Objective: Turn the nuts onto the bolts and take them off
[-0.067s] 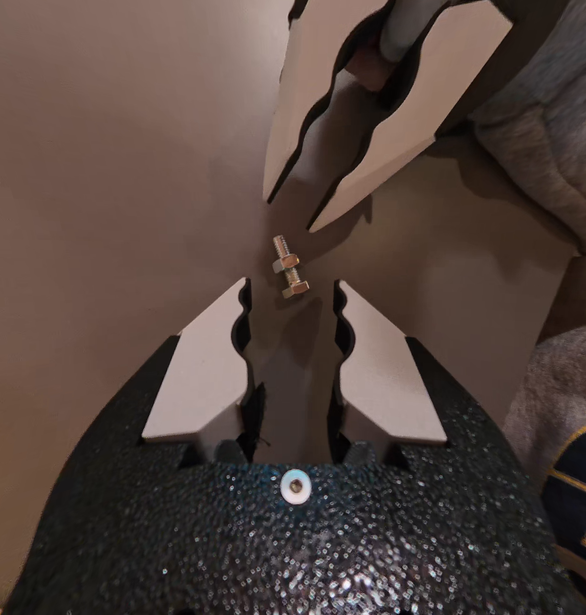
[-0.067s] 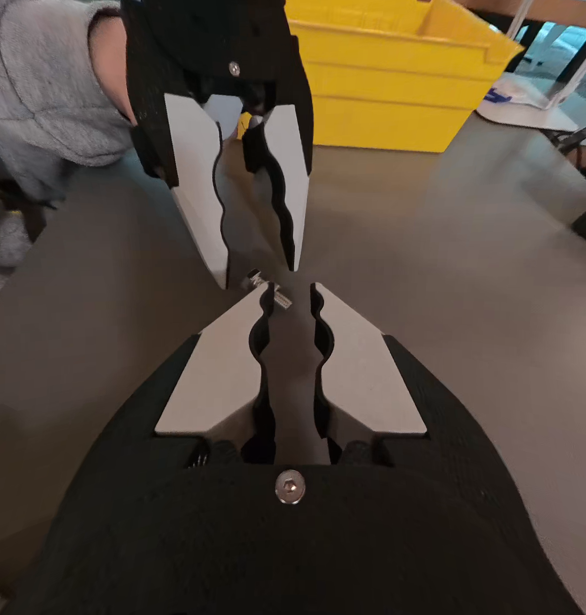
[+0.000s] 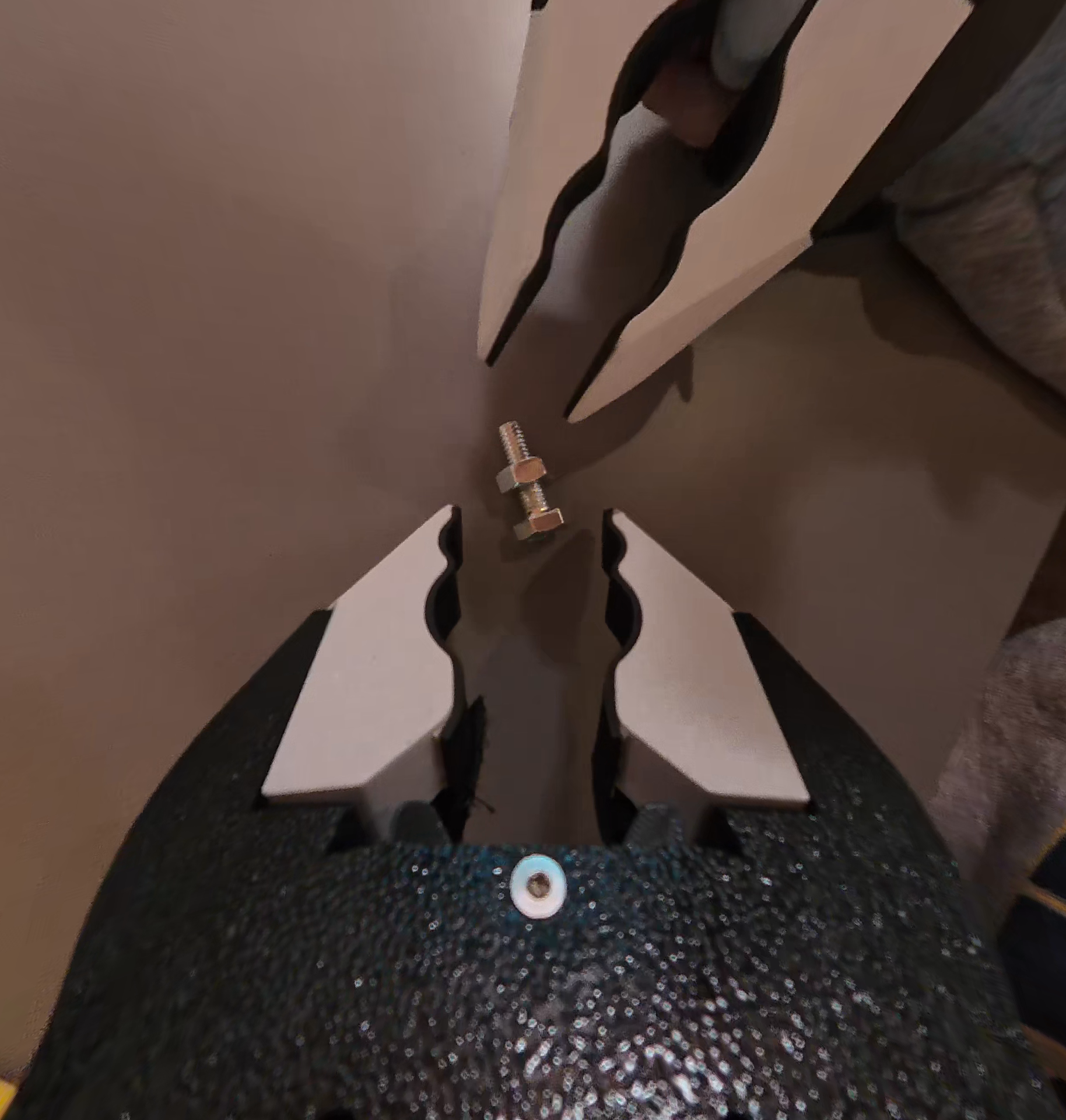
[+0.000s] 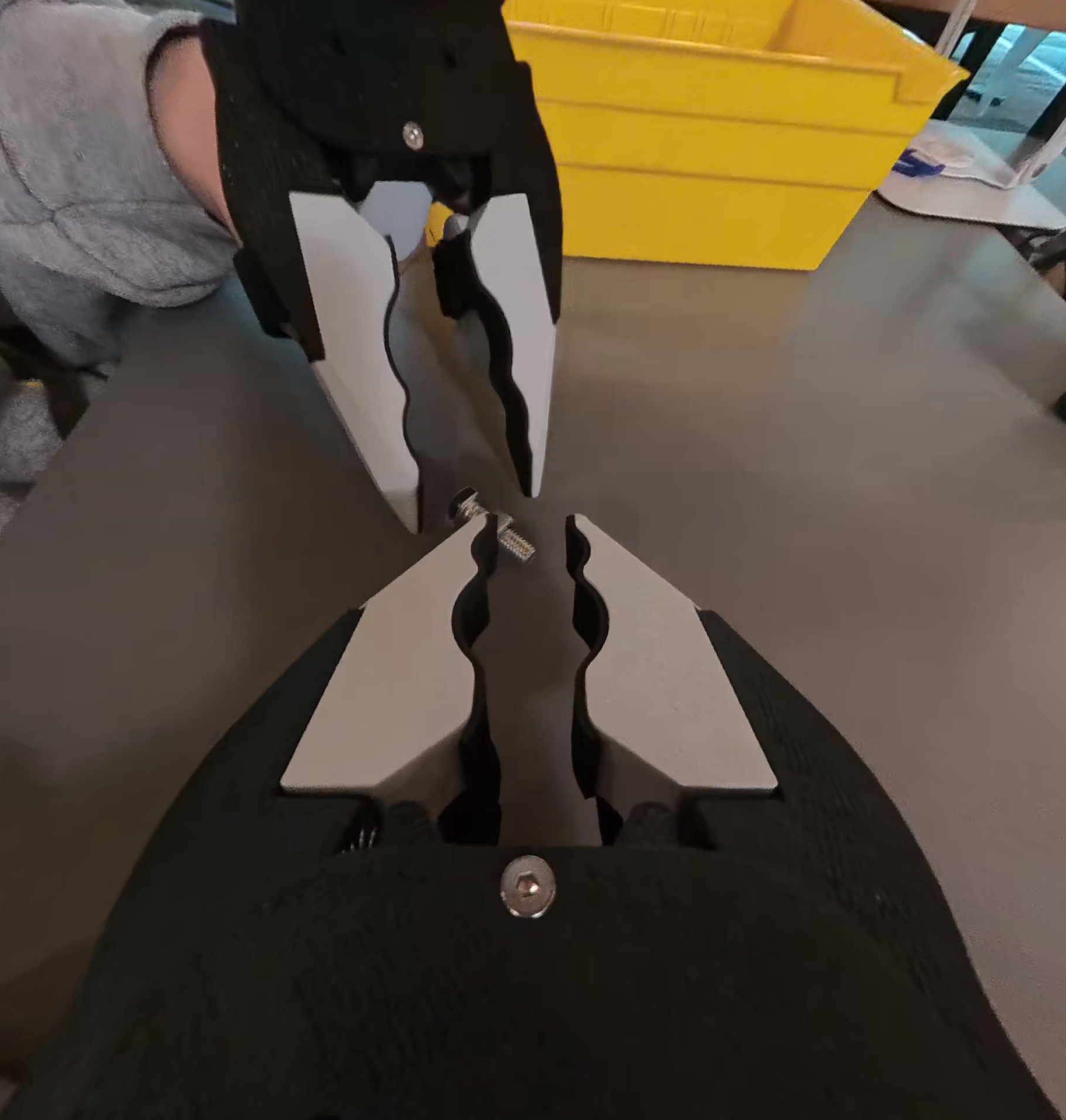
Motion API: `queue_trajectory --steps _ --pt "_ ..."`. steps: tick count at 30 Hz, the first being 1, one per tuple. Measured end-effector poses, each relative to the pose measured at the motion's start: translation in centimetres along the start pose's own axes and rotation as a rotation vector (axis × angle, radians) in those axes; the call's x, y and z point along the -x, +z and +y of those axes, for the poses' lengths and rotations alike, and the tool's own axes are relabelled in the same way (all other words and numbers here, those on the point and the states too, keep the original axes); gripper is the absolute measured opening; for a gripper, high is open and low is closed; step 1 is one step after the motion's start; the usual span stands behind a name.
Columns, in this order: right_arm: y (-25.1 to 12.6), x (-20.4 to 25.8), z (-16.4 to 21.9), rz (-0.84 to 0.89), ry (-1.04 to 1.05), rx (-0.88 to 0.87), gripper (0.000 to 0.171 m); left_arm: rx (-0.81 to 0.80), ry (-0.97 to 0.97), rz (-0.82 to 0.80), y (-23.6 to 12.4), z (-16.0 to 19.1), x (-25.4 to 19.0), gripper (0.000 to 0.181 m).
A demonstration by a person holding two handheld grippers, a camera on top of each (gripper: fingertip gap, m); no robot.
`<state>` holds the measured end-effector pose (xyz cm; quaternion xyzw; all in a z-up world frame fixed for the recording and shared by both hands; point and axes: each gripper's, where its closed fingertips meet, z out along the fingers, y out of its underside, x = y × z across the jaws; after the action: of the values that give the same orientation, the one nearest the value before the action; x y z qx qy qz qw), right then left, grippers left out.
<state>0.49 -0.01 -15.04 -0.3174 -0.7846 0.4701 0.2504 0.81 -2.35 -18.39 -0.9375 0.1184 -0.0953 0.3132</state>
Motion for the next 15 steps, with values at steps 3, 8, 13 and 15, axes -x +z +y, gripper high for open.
queue_trajectory --steps 3,8,13,15 --pt "0.1 0.4 0.2 -0.027 0.006 0.013 0.024 -0.009 0.0 -0.041 0.3 0.1 0.1 0.037" --pt "0.2 0.9 0.4 -0.056 0.038 0.03 0.029 -0.016 0.038 -0.011 0.4 0.1 -0.3 0.02" --pt "-0.1 1.7 0.1 -0.122 0.119 0.018 0.031 -0.103 0.363 -0.1 0.0 -0.7 -0.2 0.016" --pt "-0.2 2.1 -0.1 -0.171 0.191 0.011 0.031 -0.187 0.532 -0.143 -0.5 -1.6 -0.8 0.016"
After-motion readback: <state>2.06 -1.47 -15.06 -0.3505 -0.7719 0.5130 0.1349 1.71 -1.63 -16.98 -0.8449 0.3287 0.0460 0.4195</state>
